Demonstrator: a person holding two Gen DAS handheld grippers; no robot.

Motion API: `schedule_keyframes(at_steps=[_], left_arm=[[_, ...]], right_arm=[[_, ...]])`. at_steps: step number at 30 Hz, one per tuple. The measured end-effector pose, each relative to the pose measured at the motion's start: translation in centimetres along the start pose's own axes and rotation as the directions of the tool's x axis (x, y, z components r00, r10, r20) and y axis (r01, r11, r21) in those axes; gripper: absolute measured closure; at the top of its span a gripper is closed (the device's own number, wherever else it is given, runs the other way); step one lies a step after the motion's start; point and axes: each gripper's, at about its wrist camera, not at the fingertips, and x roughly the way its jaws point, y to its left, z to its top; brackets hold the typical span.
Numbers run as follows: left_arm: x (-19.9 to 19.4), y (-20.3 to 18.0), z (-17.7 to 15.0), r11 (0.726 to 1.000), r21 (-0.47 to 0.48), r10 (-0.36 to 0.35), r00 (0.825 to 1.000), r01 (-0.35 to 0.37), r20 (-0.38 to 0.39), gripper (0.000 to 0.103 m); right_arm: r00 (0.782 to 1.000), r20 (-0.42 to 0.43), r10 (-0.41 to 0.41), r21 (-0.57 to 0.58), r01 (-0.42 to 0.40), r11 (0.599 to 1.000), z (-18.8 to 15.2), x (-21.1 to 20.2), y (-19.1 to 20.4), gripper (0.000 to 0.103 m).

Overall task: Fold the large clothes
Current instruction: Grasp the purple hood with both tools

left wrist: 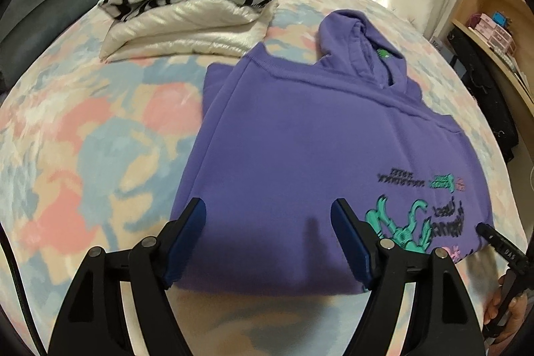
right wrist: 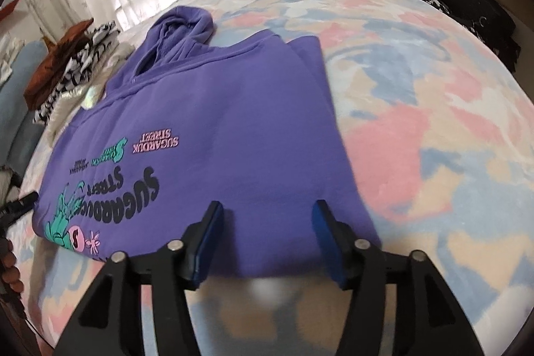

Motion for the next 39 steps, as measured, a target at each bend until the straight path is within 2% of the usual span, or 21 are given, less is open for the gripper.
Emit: schedule_keyframes(at_steps=[3, 7, 10, 14, 18, 23, 29, 33, 39], left_arm=[[-0.2, -0.7, 1.5, 0.999, 0.045, -0.009, 1.000, 0.010, -0.006, 0.027], [-0.2, -2.2, 4.6, 0.993, 0.118, -0.022, 1.000, 0.022, 0.001, 0.027], [0.3, -4.1, 8.1, 0.983, 0.185, -0.013, 1.000, 0.010, 0.014, 0.027], [1.9, -6.7, 12.6, 0.974, 0.227, -0.024, 0.999, 0.017, 0.028, 0.027], [5.8, -9.2, 17.8, 0.967, 0.256, -0.001, 0.999, -0.008, 0.036, 0.027], [13.5, -10.8, 23.0, 0.974, 0.225, 0.036, 0.999, -0.027, -0.039, 0.027], [20.8, -10.9, 25.6, 0.986, 0.159, 0.060, 0.991, -0.040, -0.124, 0.027], [24.6, -11.1, 26.4, 0.983, 0.172, 0.090, 0.983, -0.062, -0.160, 0.027], [27.6, -11.6, 27.0, 0.987, 0.150, 0.084, 0.980, -0.057, -0.178, 0.027]], right_arm=[[0.999, -0.045, -0.018, -0.031, 0.016, 0.999, 0.8, 0.0, 0.8, 0.045], [0.993, -0.074, 0.088, -0.014, -0.089, 0.996, 3.5, -0.3, 1.2, 0.045], [0.992, -0.061, 0.107, -0.024, -0.108, 0.994, 6.6, -0.2, 1.9, 0.045], [0.991, -0.009, 0.134, -0.061, -0.134, 0.989, 12.2, 0.0, 3.3, 0.045], [0.985, 0.017, 0.173, -0.079, -0.172, 0.982, 17.8, 2.0, 4.9, 0.045], [0.971, 0.004, 0.241, -0.029, -0.240, 0.970, 24.5, 7.1, 6.3, 0.045], [0.966, -0.058, 0.253, 0.012, -0.253, 0.967, 29.4, 14.4, 7.9, 0.045], [0.963, -0.084, 0.257, 0.041, -0.254, 0.966, 31.2, 18.2, 8.3, 0.049], [0.960, -0.121, 0.252, 0.091, -0.242, 0.966, 33.2, 22.8, 8.5, 0.065]])
